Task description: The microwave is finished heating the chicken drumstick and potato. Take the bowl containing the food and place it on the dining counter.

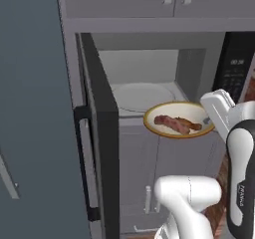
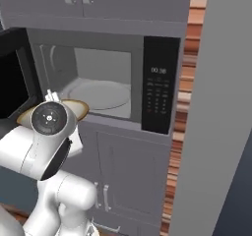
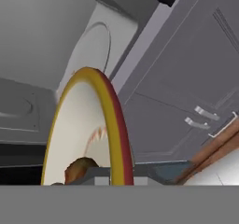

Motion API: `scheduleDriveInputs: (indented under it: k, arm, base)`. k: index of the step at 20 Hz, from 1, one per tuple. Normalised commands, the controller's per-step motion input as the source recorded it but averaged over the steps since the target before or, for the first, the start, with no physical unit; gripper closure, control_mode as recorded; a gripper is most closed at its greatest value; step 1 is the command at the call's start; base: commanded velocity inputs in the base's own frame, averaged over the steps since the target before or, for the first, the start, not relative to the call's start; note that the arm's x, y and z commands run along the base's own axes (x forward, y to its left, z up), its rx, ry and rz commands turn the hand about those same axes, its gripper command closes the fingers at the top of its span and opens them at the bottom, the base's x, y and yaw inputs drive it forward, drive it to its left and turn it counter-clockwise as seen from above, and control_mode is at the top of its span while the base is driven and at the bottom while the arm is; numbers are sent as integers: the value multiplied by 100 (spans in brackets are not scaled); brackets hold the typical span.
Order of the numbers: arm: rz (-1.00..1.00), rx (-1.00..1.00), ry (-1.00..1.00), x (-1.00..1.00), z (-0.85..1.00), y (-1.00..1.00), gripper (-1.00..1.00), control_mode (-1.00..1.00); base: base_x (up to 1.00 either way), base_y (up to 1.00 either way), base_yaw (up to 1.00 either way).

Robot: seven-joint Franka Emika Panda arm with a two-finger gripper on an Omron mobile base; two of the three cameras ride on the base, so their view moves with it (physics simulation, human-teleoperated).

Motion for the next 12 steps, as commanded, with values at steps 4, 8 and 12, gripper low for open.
scheduleDriveInputs:
  k: [4, 8, 12]
  arm:
    - [0, 0, 0, 0, 0, 0, 100, 100]
    - [0, 0, 0, 0, 0, 0, 100, 100]
    - [0, 0, 0, 0, 0, 0, 100, 100]
  base:
    - [-76, -37, 65]
    - [-96, -59, 73]
    - [-100, -80, 66]
